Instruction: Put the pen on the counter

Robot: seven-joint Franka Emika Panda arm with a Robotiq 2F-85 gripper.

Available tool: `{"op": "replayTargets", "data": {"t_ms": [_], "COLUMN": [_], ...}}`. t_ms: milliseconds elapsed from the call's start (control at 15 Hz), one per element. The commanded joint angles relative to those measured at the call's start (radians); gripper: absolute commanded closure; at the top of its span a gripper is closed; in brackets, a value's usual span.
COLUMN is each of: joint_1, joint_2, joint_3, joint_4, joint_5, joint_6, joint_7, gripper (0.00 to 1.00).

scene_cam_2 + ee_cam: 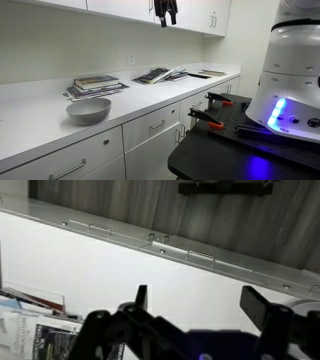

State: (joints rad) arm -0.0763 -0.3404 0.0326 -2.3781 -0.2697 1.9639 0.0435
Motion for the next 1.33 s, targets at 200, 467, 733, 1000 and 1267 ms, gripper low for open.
{"op": "replayTargets", "data": {"t_ms": [200, 467, 733, 1000, 1267], "joint_1": [0.047, 0.113, 0.195, 0.259, 0.311], "joint_2": [0.195, 0.411, 0.613, 0.751, 0.857], "joint_3": [0.076, 0.109, 0.076, 0.036, 0.001], "joint_4": [0.032, 0.104, 0.218, 0.323, 0.412], "joint_5": [0.091, 0.140, 0.202, 0.287, 0.367], "joint_6": [0.081, 0.221, 0.325, 0.400, 0.480], "joint_7": [0.468, 0.760, 0.975, 1.139, 1.298], "gripper": [0.00, 0.00, 0.00, 0.00, 0.00]}}
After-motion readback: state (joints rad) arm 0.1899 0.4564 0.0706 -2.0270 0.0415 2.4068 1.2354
